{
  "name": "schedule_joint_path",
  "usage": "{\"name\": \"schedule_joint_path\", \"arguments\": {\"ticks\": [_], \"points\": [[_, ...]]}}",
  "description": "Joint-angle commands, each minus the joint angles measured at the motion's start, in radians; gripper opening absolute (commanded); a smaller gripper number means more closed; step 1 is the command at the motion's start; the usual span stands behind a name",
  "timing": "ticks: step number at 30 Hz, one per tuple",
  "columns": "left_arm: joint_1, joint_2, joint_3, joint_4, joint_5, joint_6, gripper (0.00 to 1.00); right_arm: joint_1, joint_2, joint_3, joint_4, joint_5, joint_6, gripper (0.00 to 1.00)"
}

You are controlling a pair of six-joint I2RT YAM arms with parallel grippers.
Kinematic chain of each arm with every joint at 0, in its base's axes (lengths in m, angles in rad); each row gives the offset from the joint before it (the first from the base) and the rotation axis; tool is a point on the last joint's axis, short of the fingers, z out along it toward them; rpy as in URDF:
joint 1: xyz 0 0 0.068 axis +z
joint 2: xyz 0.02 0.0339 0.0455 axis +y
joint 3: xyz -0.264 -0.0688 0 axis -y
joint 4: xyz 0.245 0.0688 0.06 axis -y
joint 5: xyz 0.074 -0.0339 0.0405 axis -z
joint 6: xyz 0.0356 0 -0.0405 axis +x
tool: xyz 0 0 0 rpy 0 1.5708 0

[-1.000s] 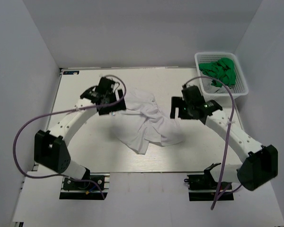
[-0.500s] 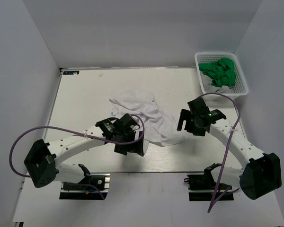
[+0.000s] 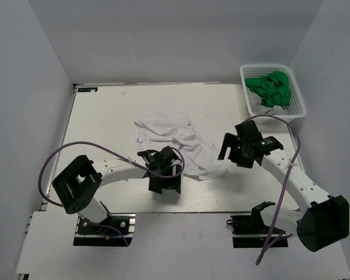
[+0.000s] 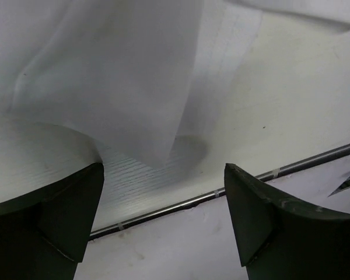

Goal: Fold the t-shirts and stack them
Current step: Flatten out the tshirt

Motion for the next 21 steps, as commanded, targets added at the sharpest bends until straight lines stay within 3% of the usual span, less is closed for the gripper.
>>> {"name": "schedule_joint_path", "arguments": {"ticks": [1, 5, 8, 9, 10, 13, 17, 21], "points": [[0.018, 0.000, -0.011, 0.058, -0.068, -0.042, 0.93, -0.002, -0.012, 0.004, 0.005, -0.058, -0.008, 0.90], [0.018, 0.021, 0.003, 0.076, -0.195, -0.064, 0.87, 0.007, -0.016, -0.007, 0.021, -0.127, -0.075, 0.90], [0.027, 0.061, 0.012, 0.093, -0.200, -0.073, 0.69, 0.013, -0.027, 0.001, 0.008, -0.135, -0.131, 0.90], [0.027, 0.061, 0.012, 0.093, -0.200, -0.073, 0.51, 0.015, -0.028, -0.002, 0.004, -0.131, -0.140, 0.90], [0.027, 0.076, 0.023, 0.093, -0.200, -0.073, 0.42, 0.019, -0.027, -0.004, -0.010, -0.112, -0.138, 0.90], [0.036, 0.086, 0.033, 0.061, -0.200, -0.084, 0.03, 0.031, -0.021, -0.036, 0.005, -0.140, -0.134, 0.90], [0.036, 0.057, 0.044, 0.030, -0.209, -0.084, 0.00, 0.088, 0.021, -0.065, 0.063, -0.209, -0.221, 0.90], [0.036, 0.024, 0.033, -0.027, -0.209, -0.093, 0.00, 0.180, 0.044, -0.049, 0.116, -0.170, -0.273, 0.90]]}}
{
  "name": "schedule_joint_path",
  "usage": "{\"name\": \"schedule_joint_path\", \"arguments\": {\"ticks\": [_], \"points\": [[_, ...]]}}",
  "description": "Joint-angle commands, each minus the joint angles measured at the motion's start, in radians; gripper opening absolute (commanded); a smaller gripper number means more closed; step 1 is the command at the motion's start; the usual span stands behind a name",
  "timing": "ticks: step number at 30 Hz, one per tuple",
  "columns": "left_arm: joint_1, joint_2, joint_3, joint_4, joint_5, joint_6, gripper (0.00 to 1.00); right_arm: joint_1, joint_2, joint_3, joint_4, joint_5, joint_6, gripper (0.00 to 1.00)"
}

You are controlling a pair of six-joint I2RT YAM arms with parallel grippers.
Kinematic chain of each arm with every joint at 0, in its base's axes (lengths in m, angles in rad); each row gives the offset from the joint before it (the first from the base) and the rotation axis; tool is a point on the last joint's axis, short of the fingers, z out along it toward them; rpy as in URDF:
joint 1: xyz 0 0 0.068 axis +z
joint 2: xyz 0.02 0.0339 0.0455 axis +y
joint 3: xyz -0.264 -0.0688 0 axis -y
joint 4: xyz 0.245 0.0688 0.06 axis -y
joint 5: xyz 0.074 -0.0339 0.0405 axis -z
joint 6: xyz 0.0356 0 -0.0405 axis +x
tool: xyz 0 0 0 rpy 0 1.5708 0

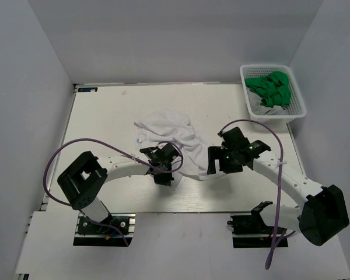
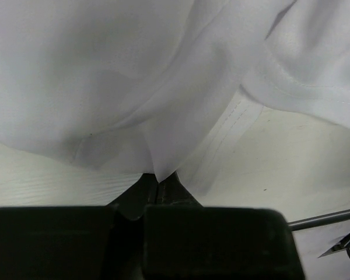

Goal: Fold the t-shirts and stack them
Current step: Flatten out the tshirt

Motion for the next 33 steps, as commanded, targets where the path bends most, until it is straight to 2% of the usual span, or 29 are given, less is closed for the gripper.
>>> {"name": "schedule_joint_path", "arguments": {"ticks": [1, 5, 11, 12, 13, 14, 18, 21, 24, 29, 31, 33], "points": [[0.003, -0.058, -0.001, -0.094, -0.042, -0.010, 0.00, 0.071, 0.006, 0.016, 0.090, -0.019, -0.095, 0.90], [0.003, -0.098, -0.010, -0.123, -0.063, -0.032, 0.00, 0.186, 0.053, 0.033, 0.181, 0.014, -0.121, 0.90], [0.003, -0.100, -0.009, -0.163, -0.094, -0.043, 0.00, 0.302, 0.242, 0.082, 0.273, 0.125, -0.143, 0.90], [0.003, -0.100, -0.009, -0.163, -0.103, -0.043, 0.00, 0.322, 0.257, 0.090, 0.279, 0.134, -0.144, 0.86], [0.003, -0.100, -0.009, -0.174, -0.103, -0.053, 0.00, 0.327, 0.286, 0.091, 0.279, 0.142, -0.149, 0.86], [0.003, -0.100, 0.000, -0.183, -0.115, -0.053, 0.00, 0.344, 0.296, 0.097, 0.282, 0.145, -0.146, 0.81], [0.003, -0.121, -0.009, -0.192, -0.125, -0.063, 0.00, 0.367, 0.325, 0.096, 0.322, 0.139, -0.115, 0.71], [0.003, -0.121, -0.009, -0.192, -0.125, -0.072, 0.00, 0.375, 0.343, 0.088, 0.353, 0.111, -0.097, 0.70], [0.003, -0.121, -0.009, -0.201, -0.125, -0.072, 0.00, 0.384, 0.357, 0.088, 0.374, 0.094, -0.083, 0.62], [0.003, -0.112, -0.009, -0.211, -0.125, -0.072, 0.00, 0.410, 0.354, 0.120, 0.331, 0.122, -0.067, 0.62], [0.003, -0.112, -0.009, -0.211, -0.125, -0.072, 0.00, 0.414, 0.330, 0.119, 0.291, 0.189, -0.035, 0.65], [0.003, -0.121, -0.009, -0.211, -0.125, -0.081, 0.00, 0.411, 0.301, 0.116, 0.221, 0.299, 0.000, 0.74]]}}
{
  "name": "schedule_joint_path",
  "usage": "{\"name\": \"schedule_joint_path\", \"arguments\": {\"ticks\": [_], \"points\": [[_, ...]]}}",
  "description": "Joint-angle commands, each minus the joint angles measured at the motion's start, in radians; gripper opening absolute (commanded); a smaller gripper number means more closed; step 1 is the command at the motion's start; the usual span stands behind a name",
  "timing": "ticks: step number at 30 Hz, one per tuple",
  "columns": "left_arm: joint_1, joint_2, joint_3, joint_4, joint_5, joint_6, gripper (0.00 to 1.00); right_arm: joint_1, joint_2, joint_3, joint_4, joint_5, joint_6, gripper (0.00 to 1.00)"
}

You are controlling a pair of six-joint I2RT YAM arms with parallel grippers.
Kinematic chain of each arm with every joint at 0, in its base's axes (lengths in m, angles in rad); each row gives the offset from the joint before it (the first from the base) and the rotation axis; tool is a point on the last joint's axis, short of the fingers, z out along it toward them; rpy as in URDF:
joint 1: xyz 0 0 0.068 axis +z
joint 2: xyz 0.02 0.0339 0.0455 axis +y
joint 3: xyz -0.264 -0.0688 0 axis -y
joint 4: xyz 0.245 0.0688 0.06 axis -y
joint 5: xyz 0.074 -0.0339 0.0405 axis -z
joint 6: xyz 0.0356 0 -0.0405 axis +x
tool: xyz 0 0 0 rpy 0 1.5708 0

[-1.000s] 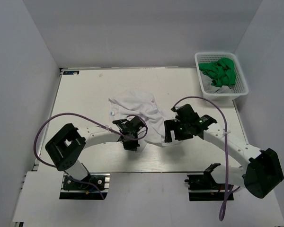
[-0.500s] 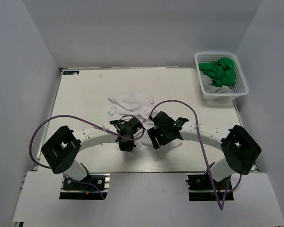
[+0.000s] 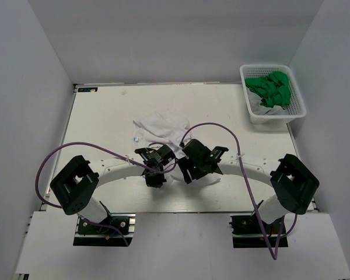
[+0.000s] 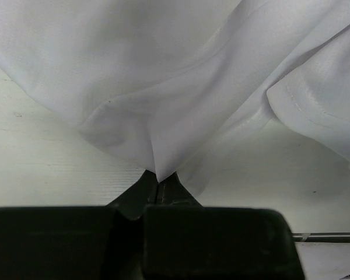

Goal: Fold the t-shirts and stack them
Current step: Flatten out the tshirt

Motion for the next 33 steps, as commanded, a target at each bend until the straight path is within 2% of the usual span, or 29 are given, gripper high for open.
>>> {"name": "schedule_joint_path", "arguments": {"ticks": [1, 4, 8, 13, 21, 24, 28, 30, 31, 32, 33], "points": [[0.002, -0.052, 0.004, -0.009, -0.021, -0.015, 0.00, 0.004, -0.087, 0.037, -0.103, 0.162, 0.081, 0.76], [0.002, -0.061, -0.007, -0.009, -0.021, -0.024, 0.00, 0.007, -0.149, 0.044, -0.163, 0.212, 0.077, 0.80], [0.002, -0.062, -0.016, -0.009, -0.021, -0.024, 0.00, 0.030, -0.175, 0.072, -0.160, 0.107, 0.015, 0.83], [0.002, -0.062, -0.016, -0.009, -0.021, -0.024, 0.00, 0.081, -0.109, 0.093, -0.099, 0.000, -0.029, 0.87], [0.002, -0.094, -0.017, -0.027, -0.021, -0.042, 0.00, 0.086, 0.055, 0.104, -0.029, 0.012, -0.031, 0.87], [0.002, -0.114, -0.028, -0.027, -0.021, -0.042, 0.00, 0.086, 0.095, 0.095, 0.014, -0.012, -0.026, 0.83], [0.002, -0.123, -0.037, -0.027, -0.021, -0.042, 0.00, 0.086, 0.119, 0.093, 0.063, -0.011, -0.019, 0.72], [0.002, -0.123, -0.037, -0.027, -0.021, -0.042, 0.00, 0.083, 0.139, 0.100, 0.059, 0.010, 0.003, 0.61], [0.002, -0.123, -0.037, -0.027, -0.021, -0.042, 0.00, 0.083, 0.138, 0.106, 0.053, 0.033, 0.009, 0.52], [0.002, -0.123, -0.025, -0.036, -0.021, -0.042, 0.00, 0.081, 0.139, 0.113, 0.044, 0.046, 0.018, 0.33], [0.002, -0.123, -0.025, -0.036, -0.021, -0.042, 0.00, 0.081, 0.138, 0.115, 0.001, 0.095, 0.038, 0.23]]}}
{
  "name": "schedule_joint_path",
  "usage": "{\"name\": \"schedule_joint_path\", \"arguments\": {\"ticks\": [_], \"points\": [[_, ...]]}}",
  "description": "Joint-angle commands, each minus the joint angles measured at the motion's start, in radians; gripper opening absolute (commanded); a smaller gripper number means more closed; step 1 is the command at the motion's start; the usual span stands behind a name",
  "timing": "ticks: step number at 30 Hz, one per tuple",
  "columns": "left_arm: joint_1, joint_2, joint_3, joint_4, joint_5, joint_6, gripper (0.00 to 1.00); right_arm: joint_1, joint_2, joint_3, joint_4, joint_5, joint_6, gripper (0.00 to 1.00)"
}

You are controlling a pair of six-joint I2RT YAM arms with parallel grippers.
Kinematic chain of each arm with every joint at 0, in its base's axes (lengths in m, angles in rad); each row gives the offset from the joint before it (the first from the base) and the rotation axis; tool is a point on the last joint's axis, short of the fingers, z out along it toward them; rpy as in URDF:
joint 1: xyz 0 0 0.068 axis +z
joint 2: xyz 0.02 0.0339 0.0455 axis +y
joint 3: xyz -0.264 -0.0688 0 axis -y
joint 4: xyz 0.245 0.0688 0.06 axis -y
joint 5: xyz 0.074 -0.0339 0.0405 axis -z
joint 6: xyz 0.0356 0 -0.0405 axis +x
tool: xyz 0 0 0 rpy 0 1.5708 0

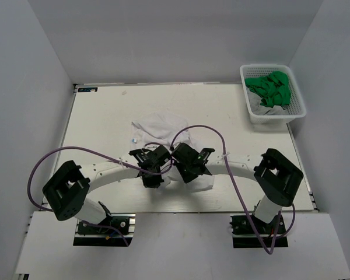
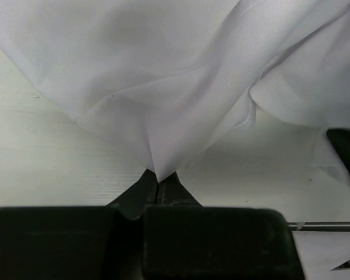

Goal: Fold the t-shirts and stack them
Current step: Flatten out the tshirt

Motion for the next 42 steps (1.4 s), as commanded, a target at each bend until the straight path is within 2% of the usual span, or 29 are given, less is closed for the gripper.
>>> {"name": "schedule_joint_path", "arguments": {"ticks": [1, 2, 6, 7, 10, 13, 14, 22, 25, 29, 34, 37, 42], "points": [[0.000, -0.042, 0.013, -0.022, -0.028, -0.009, 0.00, -0.005, -0.009, 0.042, -0.026, 0.091, 0.055, 0.10], [0.000, -0.051, 0.025, -0.041, -0.028, -0.009, 0.00, -0.004, -0.038, 0.042, -0.036, 0.103, 0.067, 0.00], [0.000, -0.092, 0.114, -0.139, -0.097, -0.009, 0.00, -0.019, -0.165, 0.067, -0.159, 0.203, 0.096, 0.00], [0.000, -0.101, 0.149, -0.174, -0.114, -0.018, 0.00, -0.025, -0.243, 0.082, -0.203, 0.247, 0.101, 0.00], [0.000, -0.160, 0.339, -0.291, -0.205, -0.018, 0.00, -0.053, -0.343, 0.143, -0.335, 0.364, 0.101, 0.00], [0.000, -0.232, 0.450, -0.349, -0.334, -0.018, 0.00, -0.081, -0.452, 0.218, -0.389, 0.438, 0.101, 0.00], [0.000, -0.247, 0.520, -0.349, -0.363, 0.003, 0.00, -0.097, -0.501, 0.255, -0.414, 0.518, 0.104, 0.00], [0.000, -0.302, 0.879, -0.393, -0.709, 0.100, 0.00, -0.137, -0.596, 0.520, -0.441, 0.798, 0.010, 0.00], [0.000, -0.313, 0.962, -0.404, -0.821, 0.118, 0.00, -0.154, -0.650, 0.553, -0.369, 0.924, -0.071, 0.00], [0.000, -0.373, 1.010, -0.404, -0.937, 0.146, 0.00, -0.153, -0.722, 0.594, -0.250, 1.018, -0.160, 0.00], [-0.011, -0.485, 1.011, -0.285, -1.002, 0.259, 0.00, -0.150, -0.805, 0.617, -0.150, 1.044, -0.258, 0.00], [-0.011, -0.549, 0.991, -0.205, -1.002, 0.324, 0.00, -0.148, -0.819, 0.646, -0.147, 1.032, -0.264, 0.00], [-0.011, -0.611, 0.953, -0.055, -0.882, 0.436, 0.00, -0.147, -0.829, 0.686, -0.145, 0.961, -0.280, 0.00]]}}
